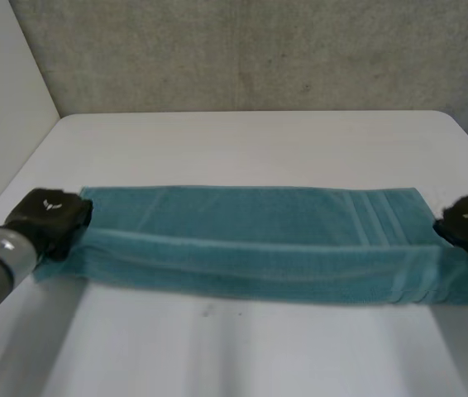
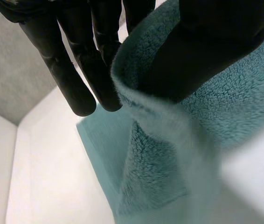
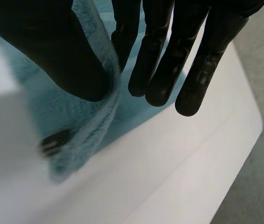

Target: Fold the laundry

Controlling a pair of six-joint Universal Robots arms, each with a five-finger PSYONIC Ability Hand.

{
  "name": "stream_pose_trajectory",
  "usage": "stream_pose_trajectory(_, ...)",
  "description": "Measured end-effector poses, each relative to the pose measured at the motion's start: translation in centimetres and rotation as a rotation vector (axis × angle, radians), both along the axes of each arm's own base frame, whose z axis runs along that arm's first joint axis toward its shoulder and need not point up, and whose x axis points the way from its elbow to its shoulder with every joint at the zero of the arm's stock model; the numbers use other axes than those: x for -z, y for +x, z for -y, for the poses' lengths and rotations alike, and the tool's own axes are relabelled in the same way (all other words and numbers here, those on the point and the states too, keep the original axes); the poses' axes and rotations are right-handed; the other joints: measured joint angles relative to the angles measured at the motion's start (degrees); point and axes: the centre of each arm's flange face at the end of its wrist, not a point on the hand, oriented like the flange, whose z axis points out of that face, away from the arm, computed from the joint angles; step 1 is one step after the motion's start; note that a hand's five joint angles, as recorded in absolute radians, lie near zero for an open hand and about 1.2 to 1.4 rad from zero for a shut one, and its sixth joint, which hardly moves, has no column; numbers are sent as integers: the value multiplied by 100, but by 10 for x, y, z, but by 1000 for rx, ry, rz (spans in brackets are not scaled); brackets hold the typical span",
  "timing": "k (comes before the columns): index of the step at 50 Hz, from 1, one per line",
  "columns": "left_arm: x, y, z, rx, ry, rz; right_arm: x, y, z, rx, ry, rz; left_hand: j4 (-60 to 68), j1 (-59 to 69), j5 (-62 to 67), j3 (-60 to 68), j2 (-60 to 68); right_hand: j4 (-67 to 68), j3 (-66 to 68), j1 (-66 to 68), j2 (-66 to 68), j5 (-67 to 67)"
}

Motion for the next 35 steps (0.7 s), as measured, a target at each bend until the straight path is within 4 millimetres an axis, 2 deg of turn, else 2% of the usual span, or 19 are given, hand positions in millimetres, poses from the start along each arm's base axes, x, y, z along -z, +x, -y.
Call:
stream_pose_trajectory(3, 7, -9, 20, 18, -49, -4, 10, 11, 17, -16, -41, 30, 0, 0, 0, 0, 0, 0, 0, 0, 0, 0)
stream_pose_trajectory(6, 9, -13, 28, 23, -69, -5, 14, 18, 26, -23, -62, 42, 0, 0, 0, 0, 0, 0, 0, 0, 0, 0)
stream_pose_trajectory(8, 17, -24, 54, 29, -138, -8, 25, 31, 47, -30, -116, 60, 0, 0, 0, 0, 0, 0, 0, 0, 0, 0)
stream_pose_trajectory(9, 17, -24, 54, 29, -138, -8, 25, 31, 47, -30, -116, 60, 0, 0, 0, 0, 0, 0, 0, 0, 0, 0)
stream_pose_trajectory(10, 22, -32, 69, 31, -180, -10, 35, 40, 67, -23, -173, 69, 0, 0, 0, 0, 0, 0, 0, 0, 0, 0)
stream_pose_trajectory(11, 22, -32, 69, 31, -180, -10, 35, 40, 67, -23, -173, 69, 0, 0, 0, 0, 0, 0, 0, 0, 0, 0)
stream_pose_trajectory(13, 29, -43, 86, 32, -224, -12, 44, 47, 86, -19, -232, 77, 0, 0, 0, 0, 0, 0, 0, 0, 0, 0)
stream_pose_trajectory(16, 35, -52, 99, 32, -251, -13, 50, 54, 101, -23, -295, 85, 0, 0, 0, 0, 0, 0, 0, 0, 0, 0)
stream_pose_trajectory(21, 42, -59, 112, 33, -274, -8, 56, 62, 116, -32, -366, 94, 0, 0, 0, 0, 0, 0, 0, 0, 0, 0)
stream_pose_trajectory(22, 52, -66, 126, 38, -294, 11, 64, 69, 132, -37, -446, 100, 0, 0, 0, 0, 0, 0, 0, 0, 0, 0)
stream_pose_trajectory(26, 61, -70, 134, 45, -304, 43, 71, 74, 141, -28, -494, 98, 0, 0, 0, 0, 0, 0, 0, 0, 0, 0)
stream_pose_trajectory(35, 79, -71, 137, 60, -306, 113, 75, 80, 148, 9, -526, 88, 0, 0, 0, 0, 0, 0, 0, 0, 0, 0)
